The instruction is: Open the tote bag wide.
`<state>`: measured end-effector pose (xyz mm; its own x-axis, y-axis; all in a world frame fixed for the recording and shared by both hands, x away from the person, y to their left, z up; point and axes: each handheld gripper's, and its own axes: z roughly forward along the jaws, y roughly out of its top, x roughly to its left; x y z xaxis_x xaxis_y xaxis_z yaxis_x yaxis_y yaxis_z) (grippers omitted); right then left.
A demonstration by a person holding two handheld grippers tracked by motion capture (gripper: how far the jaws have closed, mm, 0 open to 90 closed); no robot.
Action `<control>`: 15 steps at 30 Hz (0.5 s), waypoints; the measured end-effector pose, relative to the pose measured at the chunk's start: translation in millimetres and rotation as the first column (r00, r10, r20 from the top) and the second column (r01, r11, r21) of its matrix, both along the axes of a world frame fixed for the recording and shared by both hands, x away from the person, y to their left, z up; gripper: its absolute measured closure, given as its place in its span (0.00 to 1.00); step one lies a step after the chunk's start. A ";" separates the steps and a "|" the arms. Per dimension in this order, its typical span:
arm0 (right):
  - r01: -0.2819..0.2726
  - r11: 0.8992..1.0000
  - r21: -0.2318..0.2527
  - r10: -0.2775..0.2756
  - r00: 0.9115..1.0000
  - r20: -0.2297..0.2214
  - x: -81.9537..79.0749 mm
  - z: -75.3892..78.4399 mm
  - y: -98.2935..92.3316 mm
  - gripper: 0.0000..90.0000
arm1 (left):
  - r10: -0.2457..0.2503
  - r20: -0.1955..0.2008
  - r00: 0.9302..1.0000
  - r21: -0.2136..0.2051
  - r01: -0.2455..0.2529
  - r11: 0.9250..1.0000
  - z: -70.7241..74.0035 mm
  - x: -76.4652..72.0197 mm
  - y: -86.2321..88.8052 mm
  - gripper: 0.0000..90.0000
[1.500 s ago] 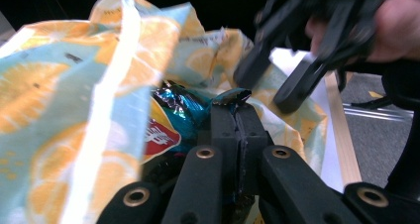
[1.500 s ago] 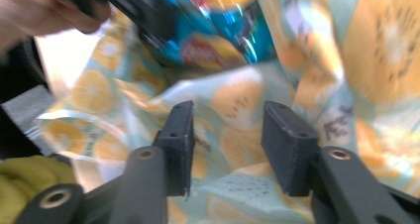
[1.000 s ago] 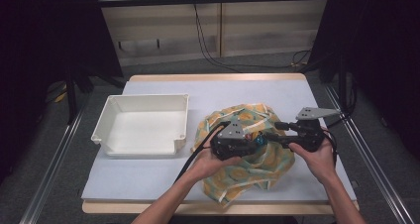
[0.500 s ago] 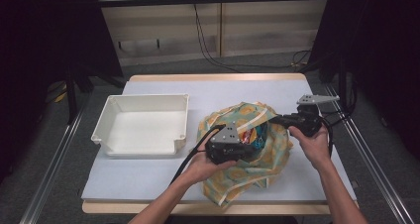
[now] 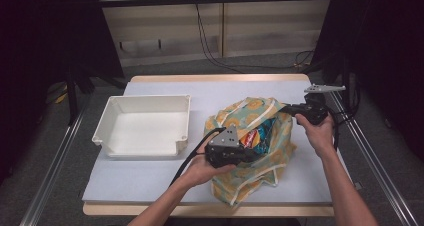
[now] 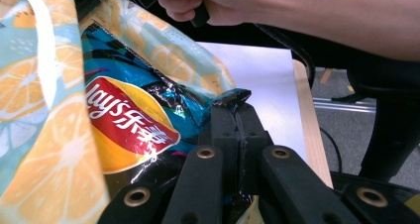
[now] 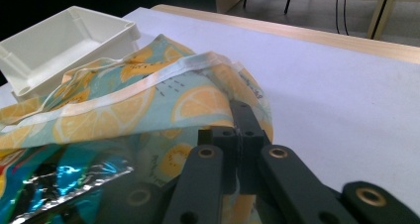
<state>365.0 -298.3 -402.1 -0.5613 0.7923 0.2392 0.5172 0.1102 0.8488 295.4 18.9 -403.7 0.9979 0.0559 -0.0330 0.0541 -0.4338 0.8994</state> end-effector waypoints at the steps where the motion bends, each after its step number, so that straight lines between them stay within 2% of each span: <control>1: 0.006 1.000 0.001 -0.006 1.000 0.000 1.9 -1.2 -0.7 1.00 | 0.002 -0.003 1.000 -0.004 -0.002 1.000 0.8 0.3 1.3 0.99; 4: 0.035 0.999 -0.007 -0.035 0.999 -0.005 6.0 -3.4 -4.4 1.00 | 0.000 -0.001 1.000 -0.014 0.000 1.000 4.1 1.1 5.3 0.99; 6: 0.072 0.997 -0.014 -0.072 0.997 0.011 9.0 -4.9 -9.6 1.00 | -0.003 -0.002 1.000 -0.029 0.003 1.000 7.0 1.0 7.9 0.99; 7: 0.077 0.997 -0.008 -0.077 0.997 0.005 9.9 -6.2 -11.5 1.00 | -0.011 0.011 1.000 -0.032 0.011 0.999 11.0 0.9 11.5 0.99; 10: 0.091 0.996 -0.004 -0.091 0.996 -0.004 11.3 -10.2 -14.3 1.00 | 0.003 0.012 1.000 -0.047 -0.002 0.999 15.6 0.6 16.2 0.99; 15: 0.049 0.999 0.004 -0.049 0.999 -0.006 8.4 -14.6 -6.2 1.00 | 0.016 0.012 1.000 -0.064 -0.015 0.998 20.8 3.9 20.1 0.99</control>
